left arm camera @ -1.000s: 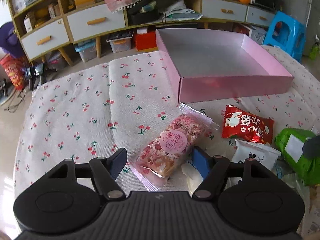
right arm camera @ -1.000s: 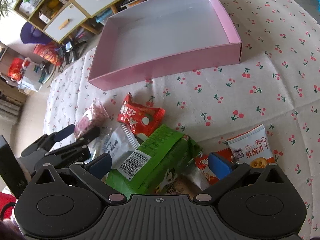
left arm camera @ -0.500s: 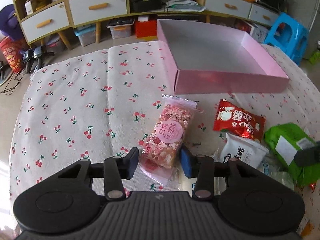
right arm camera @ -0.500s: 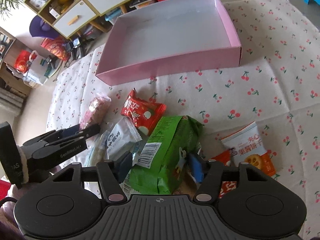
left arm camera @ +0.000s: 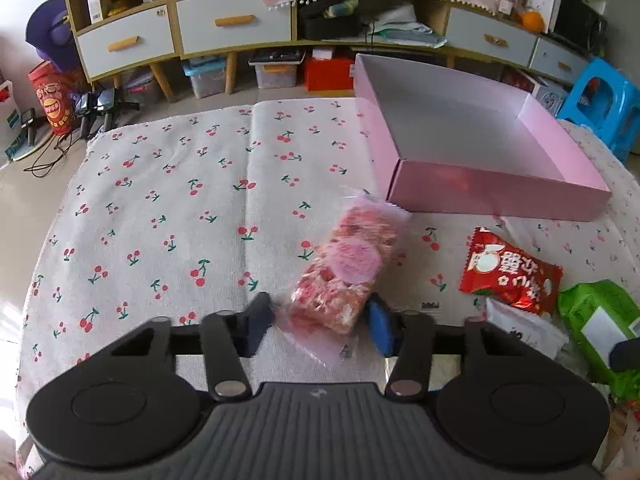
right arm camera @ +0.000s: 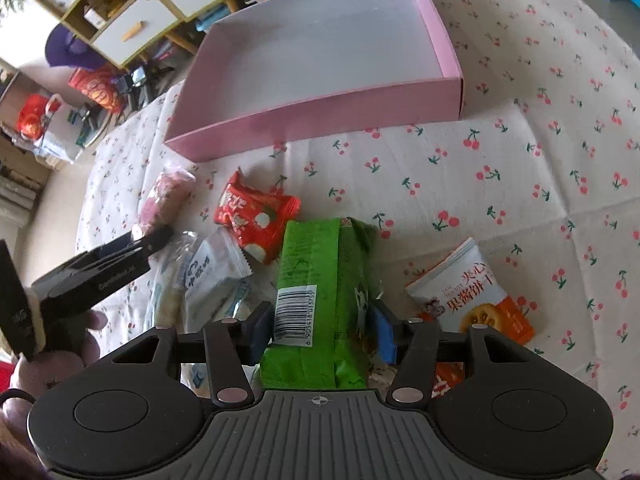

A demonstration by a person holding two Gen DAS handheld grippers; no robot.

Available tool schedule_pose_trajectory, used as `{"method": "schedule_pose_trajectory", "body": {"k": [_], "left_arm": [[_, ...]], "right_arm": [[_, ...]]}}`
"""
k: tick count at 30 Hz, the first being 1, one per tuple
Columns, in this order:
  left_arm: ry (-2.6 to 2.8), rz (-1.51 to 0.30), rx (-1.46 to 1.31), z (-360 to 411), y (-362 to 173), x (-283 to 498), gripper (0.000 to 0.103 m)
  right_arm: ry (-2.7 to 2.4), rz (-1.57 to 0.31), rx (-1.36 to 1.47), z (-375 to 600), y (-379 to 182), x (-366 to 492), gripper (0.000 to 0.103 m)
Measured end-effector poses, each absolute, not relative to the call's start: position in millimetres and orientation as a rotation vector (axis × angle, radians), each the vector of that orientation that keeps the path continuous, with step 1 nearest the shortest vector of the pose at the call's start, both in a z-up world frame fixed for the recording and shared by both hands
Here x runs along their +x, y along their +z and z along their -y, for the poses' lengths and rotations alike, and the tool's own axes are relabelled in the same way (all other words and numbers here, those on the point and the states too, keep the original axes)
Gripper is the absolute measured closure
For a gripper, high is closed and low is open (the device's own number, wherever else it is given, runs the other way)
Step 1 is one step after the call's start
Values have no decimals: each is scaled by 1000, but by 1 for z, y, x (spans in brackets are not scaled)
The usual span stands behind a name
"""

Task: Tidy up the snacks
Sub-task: 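Grasp pink nougat bar with left tool while right tool grasps green pack, then place nougat bar in pink box with left tool while right tool drops green pack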

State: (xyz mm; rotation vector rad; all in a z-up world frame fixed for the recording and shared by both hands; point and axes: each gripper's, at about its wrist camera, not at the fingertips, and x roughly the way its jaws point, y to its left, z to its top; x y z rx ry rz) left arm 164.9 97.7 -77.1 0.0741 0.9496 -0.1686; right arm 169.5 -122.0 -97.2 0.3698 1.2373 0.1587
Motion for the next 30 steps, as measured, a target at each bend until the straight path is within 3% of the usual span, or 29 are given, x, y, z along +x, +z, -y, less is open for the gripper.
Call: {"method": "schedule_pose_trajectory", "body": {"k": [6,22,30], "left_arm": [[-141,-981,58,-96,-74,165,67],[-114,-918,-56,-94,-34,159,67],[-157,-845,-63,-66,-24,192,67]], "right_arm": [[160,-1224,396,124,-99,168,56],[165,-1120,543,162,-68,171,56],[152,-1010,536,173,-48,199,56]]}}
